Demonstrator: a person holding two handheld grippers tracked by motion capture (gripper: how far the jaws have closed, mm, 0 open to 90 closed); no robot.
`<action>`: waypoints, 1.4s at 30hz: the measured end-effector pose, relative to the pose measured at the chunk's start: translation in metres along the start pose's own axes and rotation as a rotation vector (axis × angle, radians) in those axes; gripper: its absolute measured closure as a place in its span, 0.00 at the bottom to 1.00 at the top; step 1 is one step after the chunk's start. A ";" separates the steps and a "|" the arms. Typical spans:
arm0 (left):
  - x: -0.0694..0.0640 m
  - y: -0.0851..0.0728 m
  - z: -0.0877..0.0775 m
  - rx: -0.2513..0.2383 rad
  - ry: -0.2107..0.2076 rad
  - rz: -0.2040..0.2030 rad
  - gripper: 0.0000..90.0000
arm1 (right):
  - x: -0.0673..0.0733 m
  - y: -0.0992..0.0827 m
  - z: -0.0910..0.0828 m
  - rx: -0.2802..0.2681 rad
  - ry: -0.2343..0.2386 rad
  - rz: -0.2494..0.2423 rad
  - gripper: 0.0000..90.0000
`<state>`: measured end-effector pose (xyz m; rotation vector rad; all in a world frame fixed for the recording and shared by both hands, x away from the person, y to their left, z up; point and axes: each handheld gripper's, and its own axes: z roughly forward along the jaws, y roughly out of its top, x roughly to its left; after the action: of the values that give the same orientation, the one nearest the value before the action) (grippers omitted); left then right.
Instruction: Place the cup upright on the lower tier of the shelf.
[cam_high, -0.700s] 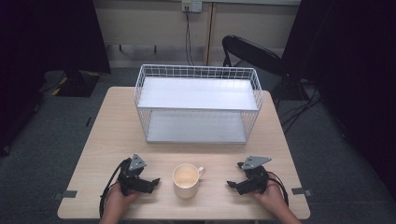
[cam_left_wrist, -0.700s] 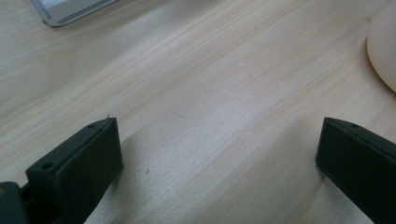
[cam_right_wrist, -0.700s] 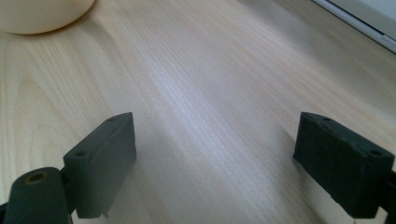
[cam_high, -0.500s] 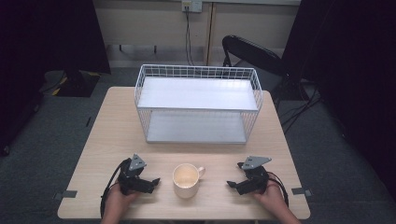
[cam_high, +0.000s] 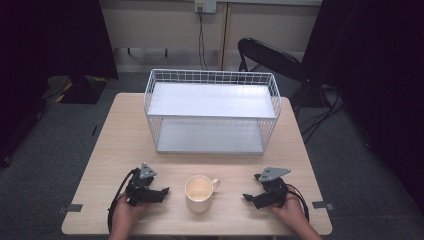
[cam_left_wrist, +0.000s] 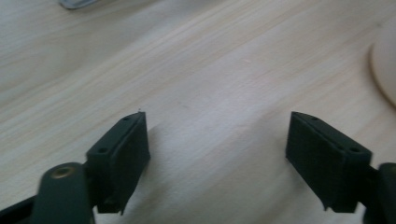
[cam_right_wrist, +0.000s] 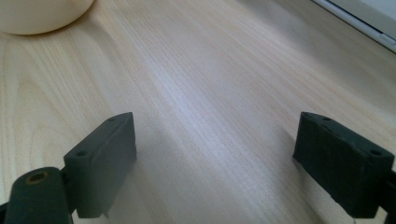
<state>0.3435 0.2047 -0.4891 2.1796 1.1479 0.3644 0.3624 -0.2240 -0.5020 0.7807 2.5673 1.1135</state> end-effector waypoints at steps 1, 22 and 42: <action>-0.001 0.002 -0.001 0.006 -0.017 -0.008 0.27 | 0.000 0.000 0.000 0.000 0.000 0.000 0.13; -0.034 0.047 -0.034 -0.031 -0.133 0.075 0.29 | 0.000 0.000 0.000 0.000 0.000 0.000 0.14; -0.052 0.081 -0.054 -0.064 -0.156 0.129 0.30 | 0.000 0.000 0.000 0.000 0.000 0.000 0.14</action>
<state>0.3377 0.1513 -0.3932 2.1895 0.9021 0.2763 0.3624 -0.2239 -0.5021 0.7814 2.5669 1.1132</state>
